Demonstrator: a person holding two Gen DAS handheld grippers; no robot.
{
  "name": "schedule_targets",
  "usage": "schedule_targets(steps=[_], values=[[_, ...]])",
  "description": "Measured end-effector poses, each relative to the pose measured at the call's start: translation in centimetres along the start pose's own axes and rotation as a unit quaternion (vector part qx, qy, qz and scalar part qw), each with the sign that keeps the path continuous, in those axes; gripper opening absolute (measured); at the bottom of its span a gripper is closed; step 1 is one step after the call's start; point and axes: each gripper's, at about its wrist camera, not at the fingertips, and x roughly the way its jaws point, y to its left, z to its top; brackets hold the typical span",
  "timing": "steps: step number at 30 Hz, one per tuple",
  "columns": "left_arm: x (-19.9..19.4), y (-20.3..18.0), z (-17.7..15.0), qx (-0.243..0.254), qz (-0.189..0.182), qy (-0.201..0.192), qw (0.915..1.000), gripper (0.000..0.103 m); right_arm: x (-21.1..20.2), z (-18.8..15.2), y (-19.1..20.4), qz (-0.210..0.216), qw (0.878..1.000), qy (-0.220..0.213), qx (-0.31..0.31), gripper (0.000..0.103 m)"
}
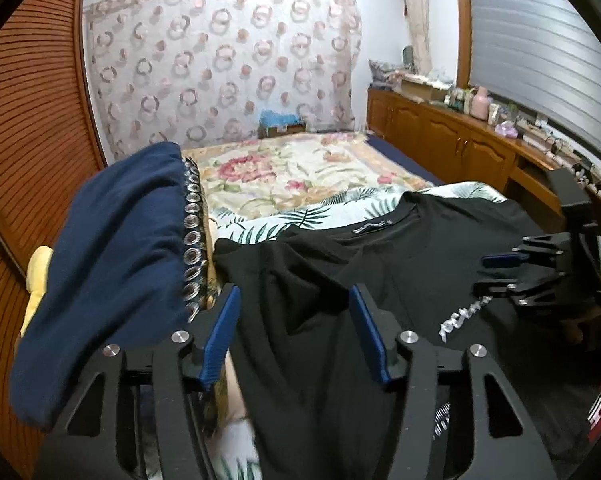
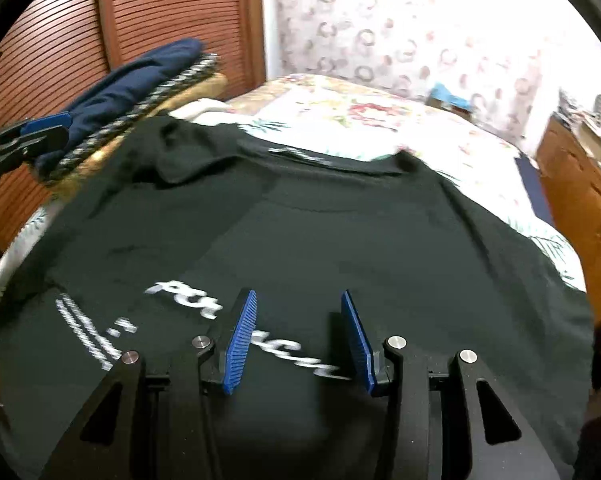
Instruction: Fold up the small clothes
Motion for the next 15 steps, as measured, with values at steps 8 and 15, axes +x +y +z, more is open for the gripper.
schedule_targets(steps=[8, 15], values=[[5.4, 0.6, 2.1, -0.016, 0.013, 0.046, 0.9987, 0.055, 1.1, -0.3, -1.0, -0.001, 1.0, 0.003, 0.015, 0.058], [8.7, 1.0, 2.7, -0.024, 0.043, 0.086, 0.9951, 0.054, -0.1, -1.0, -1.9, 0.0, 1.0, 0.003, 0.009, 0.061]])
